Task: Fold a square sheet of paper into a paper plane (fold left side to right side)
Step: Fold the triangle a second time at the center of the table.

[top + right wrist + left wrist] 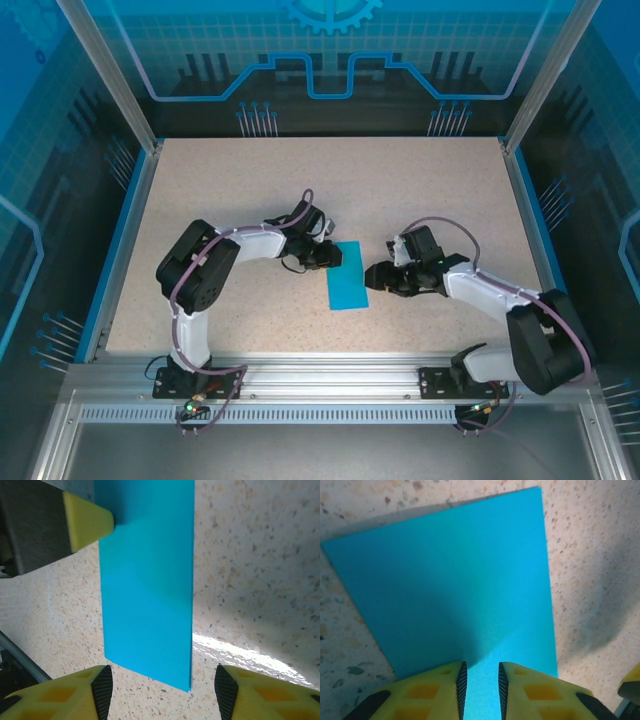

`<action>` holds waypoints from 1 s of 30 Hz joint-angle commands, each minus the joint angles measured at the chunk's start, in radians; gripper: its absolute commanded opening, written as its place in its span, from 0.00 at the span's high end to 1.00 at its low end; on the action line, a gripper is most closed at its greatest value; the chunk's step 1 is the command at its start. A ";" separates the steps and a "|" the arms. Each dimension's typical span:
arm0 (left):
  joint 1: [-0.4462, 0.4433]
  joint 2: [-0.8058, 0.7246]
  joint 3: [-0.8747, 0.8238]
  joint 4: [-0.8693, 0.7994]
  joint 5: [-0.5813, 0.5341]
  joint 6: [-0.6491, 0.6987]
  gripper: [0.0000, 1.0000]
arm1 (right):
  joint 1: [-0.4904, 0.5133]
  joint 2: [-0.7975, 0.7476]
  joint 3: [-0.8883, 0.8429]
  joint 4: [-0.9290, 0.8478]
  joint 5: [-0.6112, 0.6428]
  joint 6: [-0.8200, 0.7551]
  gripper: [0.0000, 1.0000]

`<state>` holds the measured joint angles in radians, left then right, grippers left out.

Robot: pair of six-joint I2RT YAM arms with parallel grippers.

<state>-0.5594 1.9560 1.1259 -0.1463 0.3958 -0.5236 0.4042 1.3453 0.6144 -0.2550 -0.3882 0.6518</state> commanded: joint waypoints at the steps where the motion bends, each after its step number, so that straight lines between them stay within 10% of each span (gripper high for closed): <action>1: -0.011 0.017 0.012 -0.042 -0.019 0.030 0.74 | -0.015 0.072 0.067 -0.033 -0.096 0.002 0.45; 30: -0.023 0.026 -0.005 -0.029 -0.023 0.031 0.75 | 0.072 0.259 0.110 -0.030 -0.084 0.051 0.50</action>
<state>-0.5697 1.9572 1.1267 -0.1448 0.3851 -0.5175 0.4431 1.5761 0.7067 -0.2672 -0.4603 0.6907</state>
